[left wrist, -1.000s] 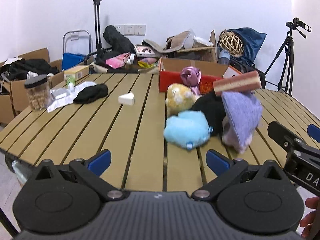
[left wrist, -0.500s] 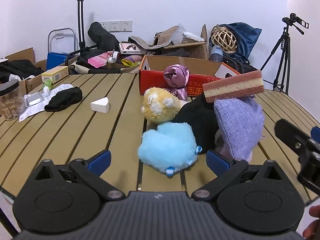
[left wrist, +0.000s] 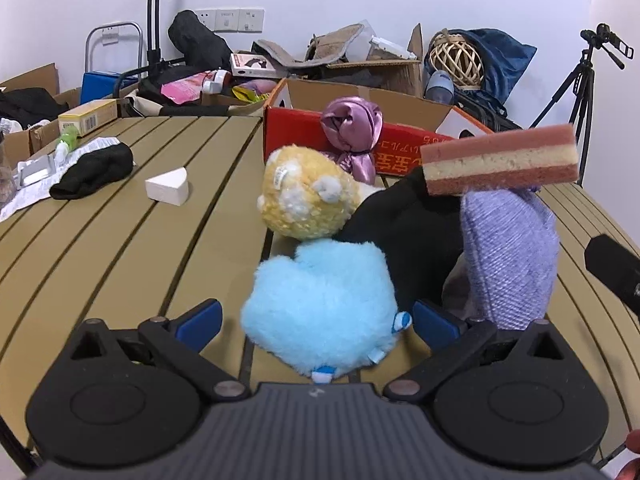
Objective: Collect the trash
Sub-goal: 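Reach the left tool to the light blue plush while the right tool approaches the purple cloth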
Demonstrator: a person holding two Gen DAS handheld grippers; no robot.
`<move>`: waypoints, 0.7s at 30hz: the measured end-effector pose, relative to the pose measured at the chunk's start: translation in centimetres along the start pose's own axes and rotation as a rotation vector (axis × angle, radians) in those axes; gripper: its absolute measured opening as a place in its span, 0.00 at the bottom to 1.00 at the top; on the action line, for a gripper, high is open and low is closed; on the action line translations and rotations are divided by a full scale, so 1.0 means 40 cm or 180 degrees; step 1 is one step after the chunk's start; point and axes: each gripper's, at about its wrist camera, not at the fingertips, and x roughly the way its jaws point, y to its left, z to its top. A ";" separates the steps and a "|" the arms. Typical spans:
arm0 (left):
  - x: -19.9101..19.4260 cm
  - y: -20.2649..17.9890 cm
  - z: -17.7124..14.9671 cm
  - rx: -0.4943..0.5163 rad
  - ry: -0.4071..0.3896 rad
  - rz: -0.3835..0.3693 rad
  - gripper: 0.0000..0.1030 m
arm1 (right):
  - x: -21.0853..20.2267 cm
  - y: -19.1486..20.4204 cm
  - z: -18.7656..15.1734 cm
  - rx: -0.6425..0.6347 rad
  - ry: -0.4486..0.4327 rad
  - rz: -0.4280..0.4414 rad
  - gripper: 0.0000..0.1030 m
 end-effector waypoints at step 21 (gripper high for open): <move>-0.105 0.011 -0.031 0.0283 -0.0522 0.0092 0.76 | 0.017 0.024 -0.028 0.0037 0.0050 0.0210 1.00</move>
